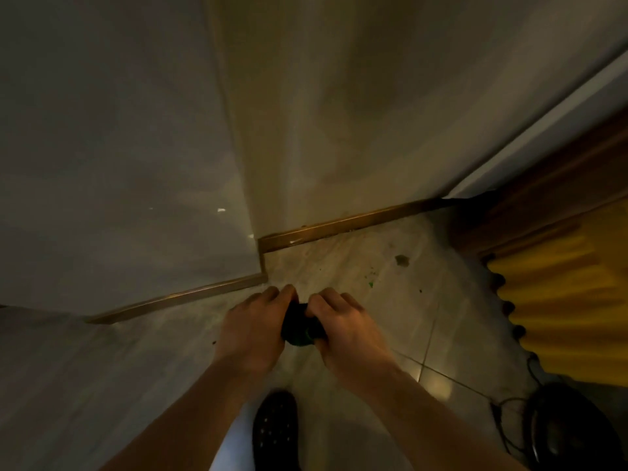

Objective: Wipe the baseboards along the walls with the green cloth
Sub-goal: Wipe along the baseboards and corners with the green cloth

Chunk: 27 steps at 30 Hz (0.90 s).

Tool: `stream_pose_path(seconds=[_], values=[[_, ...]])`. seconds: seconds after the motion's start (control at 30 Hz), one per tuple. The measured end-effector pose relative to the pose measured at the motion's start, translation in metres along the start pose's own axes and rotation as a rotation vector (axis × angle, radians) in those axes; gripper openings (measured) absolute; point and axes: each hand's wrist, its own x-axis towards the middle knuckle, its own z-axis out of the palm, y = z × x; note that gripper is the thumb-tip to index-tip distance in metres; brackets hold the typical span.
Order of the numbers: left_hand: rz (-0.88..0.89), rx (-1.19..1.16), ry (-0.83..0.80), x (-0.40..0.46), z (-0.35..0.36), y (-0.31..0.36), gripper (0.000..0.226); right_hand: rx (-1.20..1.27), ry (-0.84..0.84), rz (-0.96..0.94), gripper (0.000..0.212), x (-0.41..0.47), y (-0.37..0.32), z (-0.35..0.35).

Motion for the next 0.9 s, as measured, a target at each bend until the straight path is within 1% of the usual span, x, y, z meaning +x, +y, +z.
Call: stream_pose_path(seconds=[0.07,0.17,0.3,0.43,0.63,0.7,0.8,0.9], values=[[-0.034,-0.008,-0.006,0.01,0.005,-0.005,0.032,0.003,0.011,-0.009,0.041,0.011,0.007,0.002],[-0.079,-0.005,-0.021,0.031,0.032,-0.01,0.036,0.015,0.0,-0.022,0.043,0.025,0.031,0.02],[-0.097,-0.068,-0.021,0.057,0.065,-0.012,0.028,0.002,0.006,-0.064,0.041,0.046,0.068,0.035],[-0.114,-0.061,0.031,0.093,0.103,-0.021,0.036,-0.035,-0.008,-0.141,0.041,0.081,0.111,0.056],[-0.16,-0.078,0.046,0.15,0.183,-0.052,0.043,-0.06,-0.014,-0.213,0.042,0.139,0.18,0.115],[-0.176,-0.056,0.043,0.168,0.205,-0.063,0.044,-0.066,0.006,-0.225,0.043,0.155,0.2,0.133],[-0.195,0.013,0.081,0.19,0.244,-0.082,0.047,-0.071,-0.001,-0.234,0.042,0.183,0.227,0.171],[-0.219,0.061,0.119,0.214,0.276,-0.105,0.056,-0.068,0.029,-0.257,0.044,0.209,0.247,0.204]])
